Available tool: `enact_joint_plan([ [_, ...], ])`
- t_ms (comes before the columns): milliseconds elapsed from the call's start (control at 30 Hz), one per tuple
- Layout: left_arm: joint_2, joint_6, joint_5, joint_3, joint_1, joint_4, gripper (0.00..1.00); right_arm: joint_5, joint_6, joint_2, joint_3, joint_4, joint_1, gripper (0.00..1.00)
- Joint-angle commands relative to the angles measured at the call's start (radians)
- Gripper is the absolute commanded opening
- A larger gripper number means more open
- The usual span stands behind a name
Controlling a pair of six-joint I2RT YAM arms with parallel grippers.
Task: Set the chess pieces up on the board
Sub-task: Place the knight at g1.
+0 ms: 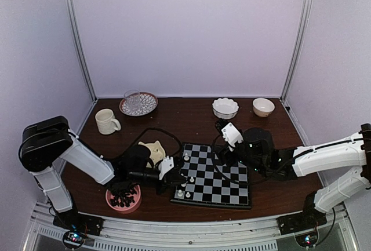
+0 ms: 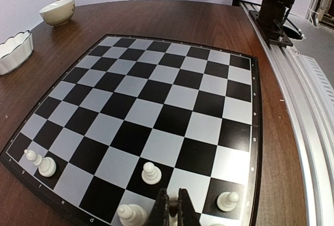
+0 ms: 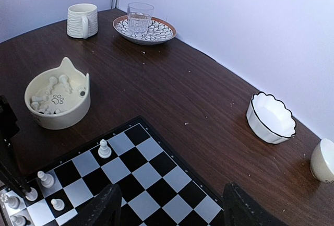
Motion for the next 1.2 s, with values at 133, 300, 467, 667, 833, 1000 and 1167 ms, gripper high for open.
enact_joint_plan([
  [133, 0.032, -0.002, 0.024, 0.037, 0.008, -0.033, 0.0, 0.009, -0.002, -0.009, -0.001, 0.01, 0.004, 0.7],
  [300, 0.029, -0.005, 0.024, 0.039, 0.007, -0.045, 0.02, 0.01, -0.002, -0.01, 0.0, 0.009, 0.003, 0.7],
  [467, 0.021, 0.0, 0.034, 0.036, 0.007, -0.058, 0.06, 0.011, -0.001, -0.01, -0.003, 0.009, 0.003, 0.7],
  [667, 0.007, 0.005, 0.027, 0.023, 0.007, -0.061, 0.09, 0.011, -0.002, -0.012, -0.003, 0.008, 0.003, 0.7],
  [833, -0.009, 0.001, 0.002, 0.013, 0.007, -0.064, 0.18, 0.013, 0.0, -0.011, -0.001, 0.003, 0.003, 0.7],
  [1000, -0.02, 0.0, 0.0, 0.005, 0.008, -0.063, 0.19, 0.013, 0.0, -0.012, -0.001, 0.004, 0.003, 0.7],
  [1167, -0.025, 0.001, -0.007, 0.003, 0.009, -0.065, 0.06, 0.013, 0.001, -0.014, -0.002, 0.003, 0.003, 0.7],
])
